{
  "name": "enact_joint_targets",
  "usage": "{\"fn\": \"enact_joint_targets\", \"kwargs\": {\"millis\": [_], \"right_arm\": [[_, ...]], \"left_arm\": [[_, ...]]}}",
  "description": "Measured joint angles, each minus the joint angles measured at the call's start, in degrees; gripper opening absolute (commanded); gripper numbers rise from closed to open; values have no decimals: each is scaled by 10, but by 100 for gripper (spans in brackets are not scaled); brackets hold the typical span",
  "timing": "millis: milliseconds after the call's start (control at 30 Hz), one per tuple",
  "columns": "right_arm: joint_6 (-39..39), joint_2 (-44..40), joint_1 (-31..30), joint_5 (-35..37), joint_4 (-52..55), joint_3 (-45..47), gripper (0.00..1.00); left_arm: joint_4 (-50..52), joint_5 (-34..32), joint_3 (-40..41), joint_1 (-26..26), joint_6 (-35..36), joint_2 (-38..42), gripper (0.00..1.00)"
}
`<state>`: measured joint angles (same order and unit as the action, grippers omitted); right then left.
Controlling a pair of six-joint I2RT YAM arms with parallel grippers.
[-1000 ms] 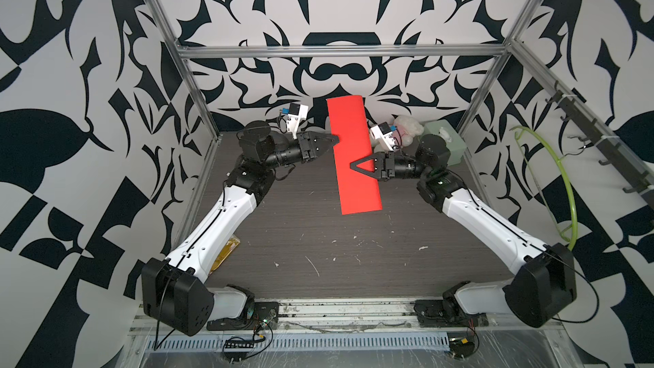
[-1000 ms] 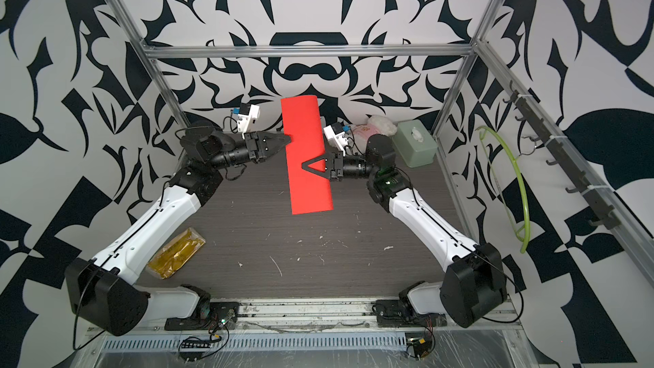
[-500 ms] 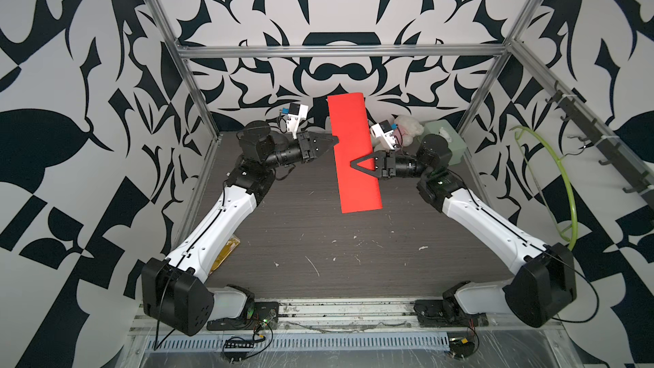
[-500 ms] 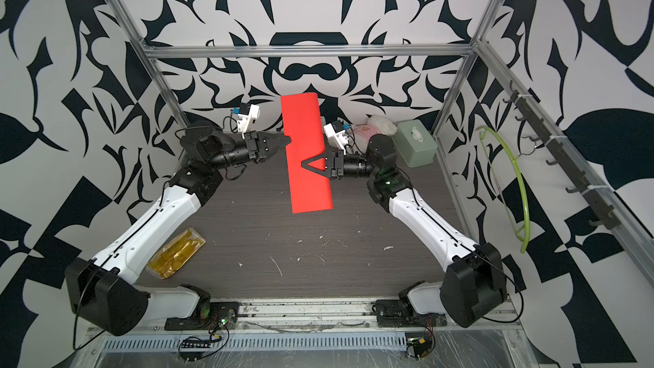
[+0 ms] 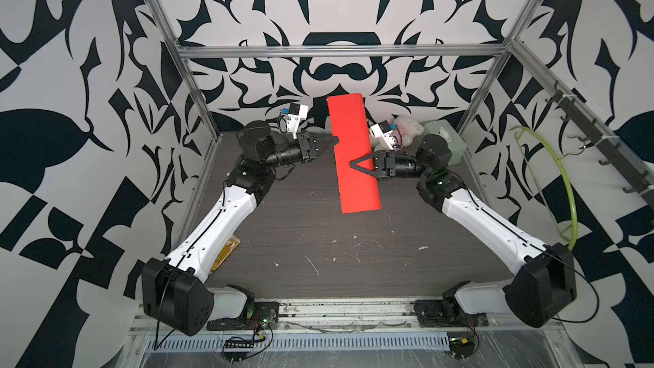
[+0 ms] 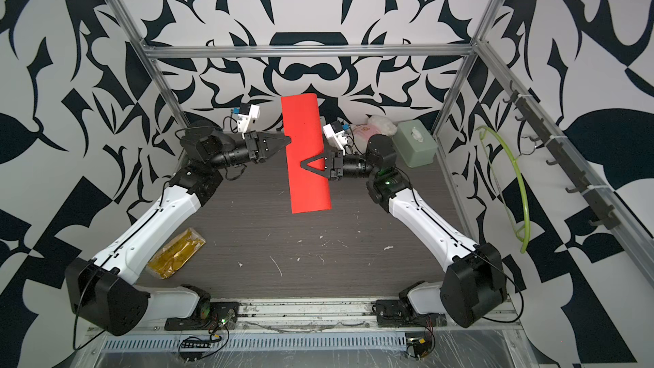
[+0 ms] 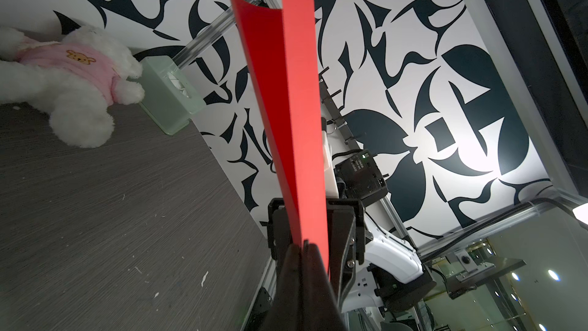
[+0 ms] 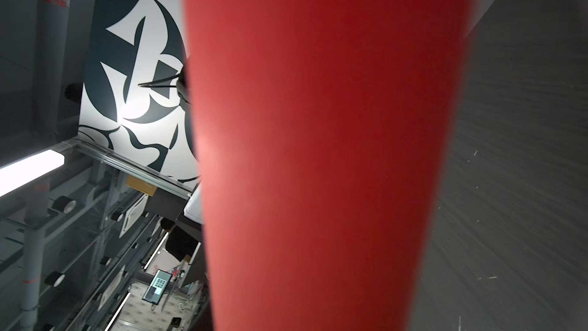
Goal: Fold the rectangular paper in half along the long edge
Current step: Fold the paper.
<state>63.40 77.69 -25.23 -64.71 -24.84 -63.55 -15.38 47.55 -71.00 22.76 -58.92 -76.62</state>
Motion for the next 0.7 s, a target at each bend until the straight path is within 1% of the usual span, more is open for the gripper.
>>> {"fn": "enact_joint_targets", "kwargs": {"millis": [67, 233, 433, 700], "right_arm": [[-15, -1, 0, 2, 19, -3, 52], [-77, -5, 0, 16, 97, -32, 57], [-125, -5, 4, 30, 146, -65, 57], [-141, -4, 15, 42, 162, -80, 56]], "left_arm": [[0, 0, 0, 0, 0, 0, 0], [-5, 3, 0, 0, -7, -5, 0], [-14, 12, 0, 0, -21, -10, 0], [-15, 27, 0, 0, -29, -10, 0]]}}
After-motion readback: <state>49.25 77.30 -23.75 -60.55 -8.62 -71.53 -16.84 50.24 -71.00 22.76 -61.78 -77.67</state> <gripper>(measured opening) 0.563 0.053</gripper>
